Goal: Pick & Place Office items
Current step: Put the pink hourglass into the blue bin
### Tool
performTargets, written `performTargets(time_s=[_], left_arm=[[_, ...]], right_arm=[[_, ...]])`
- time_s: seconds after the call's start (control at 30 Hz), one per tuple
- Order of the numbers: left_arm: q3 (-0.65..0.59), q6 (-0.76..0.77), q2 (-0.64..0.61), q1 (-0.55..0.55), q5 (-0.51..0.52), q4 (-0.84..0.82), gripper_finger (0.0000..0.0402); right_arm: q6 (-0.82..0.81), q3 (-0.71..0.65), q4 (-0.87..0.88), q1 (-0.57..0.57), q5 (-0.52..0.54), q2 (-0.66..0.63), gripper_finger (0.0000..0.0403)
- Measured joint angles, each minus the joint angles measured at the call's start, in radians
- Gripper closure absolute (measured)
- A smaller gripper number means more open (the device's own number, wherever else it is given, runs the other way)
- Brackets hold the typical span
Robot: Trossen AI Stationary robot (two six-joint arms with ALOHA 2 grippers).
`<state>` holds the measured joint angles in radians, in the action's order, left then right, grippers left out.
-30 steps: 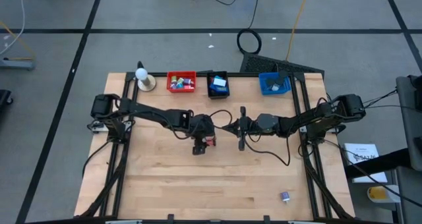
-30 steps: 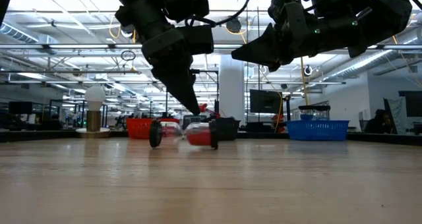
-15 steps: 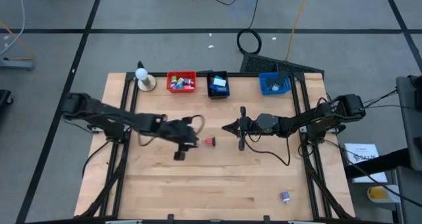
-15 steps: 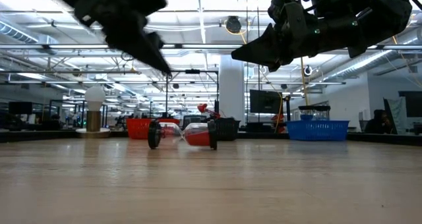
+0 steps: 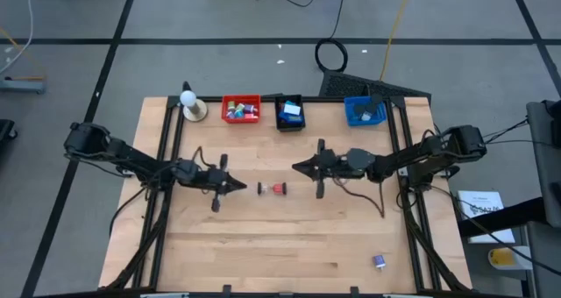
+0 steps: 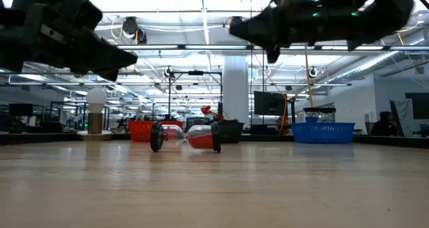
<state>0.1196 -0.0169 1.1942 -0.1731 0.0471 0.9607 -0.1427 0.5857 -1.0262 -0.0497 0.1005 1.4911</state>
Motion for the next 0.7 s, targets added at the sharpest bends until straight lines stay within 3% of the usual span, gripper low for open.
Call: performTargets(time_s=[0.13, 0.2, 0.33, 0.5, 0.7], left_arm=[[-0.053, 0.003, 0.000, 0.012, 0.013, 0.082, 0.0389], [-0.065, 0.007, 0.000, 0.017, 0.018, 0.096, 0.0380], [-0.066, 0.019, 0.000, 0.017, 0.041, 0.099, 0.0370], [-0.066, 0.028, 0.000, 0.017, 0.042, 0.089, 0.0369], [-0.066, 0.031, 0.000, 0.016, 0.042, 0.083, 0.0369]], right_arm=[[-0.073, 0.135, 0.420, 0.034, 0.011, 0.010, 0.0400], [-0.086, 0.244, 0.637, 0.035, 0.067, 0.047, 0.0394], [-0.104, 0.435, 0.963, 0.026, 0.069, 0.151, 0.0355], [-0.057, 0.621, 1.158, -0.001, 0.005, 0.312, 0.0261], [-0.013, 0.700, 1.187, -0.027, 0.032, 0.426, 0.0138]])
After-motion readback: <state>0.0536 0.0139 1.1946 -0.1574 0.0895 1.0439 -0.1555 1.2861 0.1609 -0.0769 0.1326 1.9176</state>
